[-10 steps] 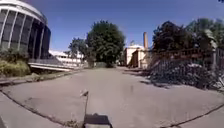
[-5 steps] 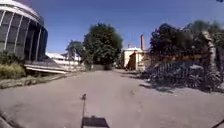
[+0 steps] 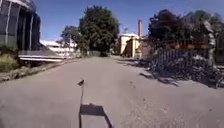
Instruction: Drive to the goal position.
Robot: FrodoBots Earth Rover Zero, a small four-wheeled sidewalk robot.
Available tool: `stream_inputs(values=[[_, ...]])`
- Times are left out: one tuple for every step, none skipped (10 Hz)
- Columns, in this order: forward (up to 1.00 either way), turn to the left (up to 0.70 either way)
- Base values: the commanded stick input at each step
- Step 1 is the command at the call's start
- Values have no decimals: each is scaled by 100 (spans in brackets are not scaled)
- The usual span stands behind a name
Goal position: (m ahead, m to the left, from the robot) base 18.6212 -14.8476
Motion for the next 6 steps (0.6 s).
stream_inputs(values=[[70, -2], [70, 0], [70, 0], [70, 0], [70, 0], [70, 0]])
